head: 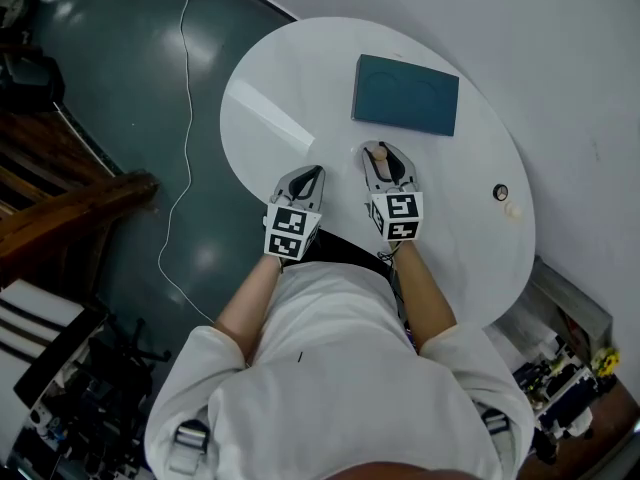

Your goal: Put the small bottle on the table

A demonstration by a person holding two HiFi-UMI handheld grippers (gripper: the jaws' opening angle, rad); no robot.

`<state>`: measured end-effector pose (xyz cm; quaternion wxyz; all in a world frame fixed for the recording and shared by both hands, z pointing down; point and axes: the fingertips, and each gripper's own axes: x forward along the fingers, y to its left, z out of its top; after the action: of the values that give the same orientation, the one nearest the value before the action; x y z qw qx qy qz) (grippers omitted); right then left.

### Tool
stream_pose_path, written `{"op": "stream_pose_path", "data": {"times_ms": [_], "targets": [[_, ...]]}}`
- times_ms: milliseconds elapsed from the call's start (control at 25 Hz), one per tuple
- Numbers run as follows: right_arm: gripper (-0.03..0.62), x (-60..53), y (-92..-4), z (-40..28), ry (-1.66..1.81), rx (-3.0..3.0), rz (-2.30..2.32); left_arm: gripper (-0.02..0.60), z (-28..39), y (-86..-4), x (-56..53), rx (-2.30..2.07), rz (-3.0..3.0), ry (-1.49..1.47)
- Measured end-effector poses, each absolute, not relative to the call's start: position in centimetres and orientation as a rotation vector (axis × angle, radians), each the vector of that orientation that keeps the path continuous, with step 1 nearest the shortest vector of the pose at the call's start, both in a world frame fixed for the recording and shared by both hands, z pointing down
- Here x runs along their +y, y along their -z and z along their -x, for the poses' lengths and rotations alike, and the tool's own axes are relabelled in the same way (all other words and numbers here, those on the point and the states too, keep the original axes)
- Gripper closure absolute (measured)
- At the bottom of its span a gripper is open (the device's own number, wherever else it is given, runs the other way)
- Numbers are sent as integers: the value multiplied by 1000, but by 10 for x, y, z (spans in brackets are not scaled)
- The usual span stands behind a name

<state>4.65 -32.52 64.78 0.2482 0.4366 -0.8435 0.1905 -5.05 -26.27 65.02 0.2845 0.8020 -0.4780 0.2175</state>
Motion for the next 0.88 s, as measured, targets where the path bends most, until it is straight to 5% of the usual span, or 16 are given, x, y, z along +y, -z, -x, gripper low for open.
{"op": "stream_pose_path", "data": {"times_ms": [880], "targets": [[458,-322,-659,-45,-507,-2255,-1183,563,58,-649,-257,-1281,-2127,-580]]}}
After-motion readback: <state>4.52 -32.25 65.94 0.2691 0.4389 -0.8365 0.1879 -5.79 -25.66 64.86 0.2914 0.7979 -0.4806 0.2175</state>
